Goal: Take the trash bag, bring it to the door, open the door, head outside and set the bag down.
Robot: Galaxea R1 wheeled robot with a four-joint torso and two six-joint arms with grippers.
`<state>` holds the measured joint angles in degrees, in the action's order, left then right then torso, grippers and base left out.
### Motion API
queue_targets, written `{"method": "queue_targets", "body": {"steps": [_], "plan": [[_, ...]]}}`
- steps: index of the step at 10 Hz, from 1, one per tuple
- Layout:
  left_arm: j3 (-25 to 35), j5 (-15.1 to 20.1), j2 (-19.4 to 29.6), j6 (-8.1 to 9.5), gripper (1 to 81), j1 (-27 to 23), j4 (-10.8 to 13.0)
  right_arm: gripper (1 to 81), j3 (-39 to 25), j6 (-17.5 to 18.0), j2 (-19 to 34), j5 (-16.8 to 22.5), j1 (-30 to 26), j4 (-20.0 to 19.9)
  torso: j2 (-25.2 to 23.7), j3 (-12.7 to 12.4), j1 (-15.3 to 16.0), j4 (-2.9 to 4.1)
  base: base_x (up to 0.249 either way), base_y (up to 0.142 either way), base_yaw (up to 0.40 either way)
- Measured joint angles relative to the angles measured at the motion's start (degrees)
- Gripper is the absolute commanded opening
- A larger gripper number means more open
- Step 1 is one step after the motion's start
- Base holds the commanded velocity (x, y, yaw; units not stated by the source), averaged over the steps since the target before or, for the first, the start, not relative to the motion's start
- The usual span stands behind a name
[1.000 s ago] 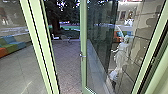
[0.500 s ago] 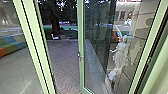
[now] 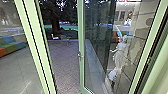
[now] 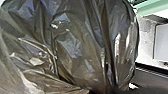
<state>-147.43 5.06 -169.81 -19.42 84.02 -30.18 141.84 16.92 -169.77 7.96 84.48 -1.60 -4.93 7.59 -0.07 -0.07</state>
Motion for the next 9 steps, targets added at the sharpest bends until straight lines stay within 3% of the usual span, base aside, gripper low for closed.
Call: {"method": "queue_targets", "body": {"steps": [9], "plan": [[0.00, -0.16, 0.00, 0.02, 1.0, 0.13, 0.21, 81.1, 0.02, 0.02, -0.20, -0.02, 0.13, 0.11, 0.00, 0.00, 0.00, 0.00, 0.000, 0.000, 0.000]]}}
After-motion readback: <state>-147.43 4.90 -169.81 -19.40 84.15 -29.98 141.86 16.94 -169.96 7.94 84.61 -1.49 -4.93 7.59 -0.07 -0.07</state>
